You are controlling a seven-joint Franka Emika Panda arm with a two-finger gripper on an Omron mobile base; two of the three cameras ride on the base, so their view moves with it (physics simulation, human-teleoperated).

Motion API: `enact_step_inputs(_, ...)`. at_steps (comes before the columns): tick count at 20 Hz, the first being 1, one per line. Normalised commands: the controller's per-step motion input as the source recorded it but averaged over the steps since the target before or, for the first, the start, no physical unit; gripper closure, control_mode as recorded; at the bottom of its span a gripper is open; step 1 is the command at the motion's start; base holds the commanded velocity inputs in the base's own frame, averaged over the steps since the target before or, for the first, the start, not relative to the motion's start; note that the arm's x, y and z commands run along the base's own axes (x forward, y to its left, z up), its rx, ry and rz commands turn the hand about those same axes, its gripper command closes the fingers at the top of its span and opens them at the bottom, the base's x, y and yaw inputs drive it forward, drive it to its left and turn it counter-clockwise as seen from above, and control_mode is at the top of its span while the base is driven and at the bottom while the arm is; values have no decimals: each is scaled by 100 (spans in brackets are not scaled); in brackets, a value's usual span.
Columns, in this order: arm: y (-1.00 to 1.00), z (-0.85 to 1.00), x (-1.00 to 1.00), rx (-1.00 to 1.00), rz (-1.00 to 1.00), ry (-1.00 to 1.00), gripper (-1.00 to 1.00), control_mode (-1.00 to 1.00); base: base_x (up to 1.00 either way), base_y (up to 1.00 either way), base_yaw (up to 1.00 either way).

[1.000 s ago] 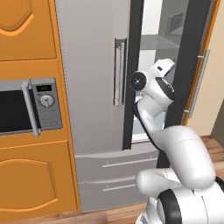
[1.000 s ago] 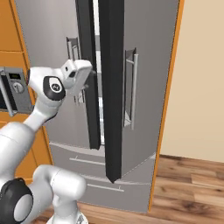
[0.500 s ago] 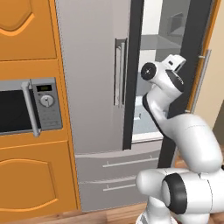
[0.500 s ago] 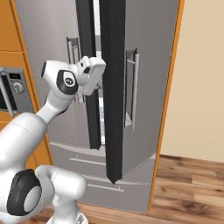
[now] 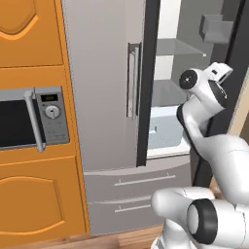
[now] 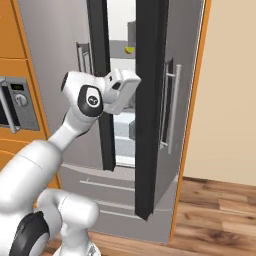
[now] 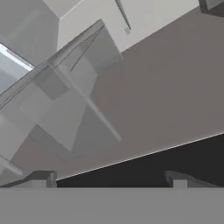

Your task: There is a bowl on the dining counter. Grab a lemon wedge from the fridge and place it in the bowl. Then get the liquor bottle and glass cup from the cabinet and place them next to the bowl.

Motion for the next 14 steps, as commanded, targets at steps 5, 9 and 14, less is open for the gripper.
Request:
enact_step_inputs(5,-97,0,-25,6,-4,3,-100,-100,0,0,0)
enact_step_inputs(9,-97,-1,-11,6,-2,4,-100,-100,0,0,0)
enact_step_inputs(14,-86,-7,-1,4,0,1,-100,-100,0,0,0)
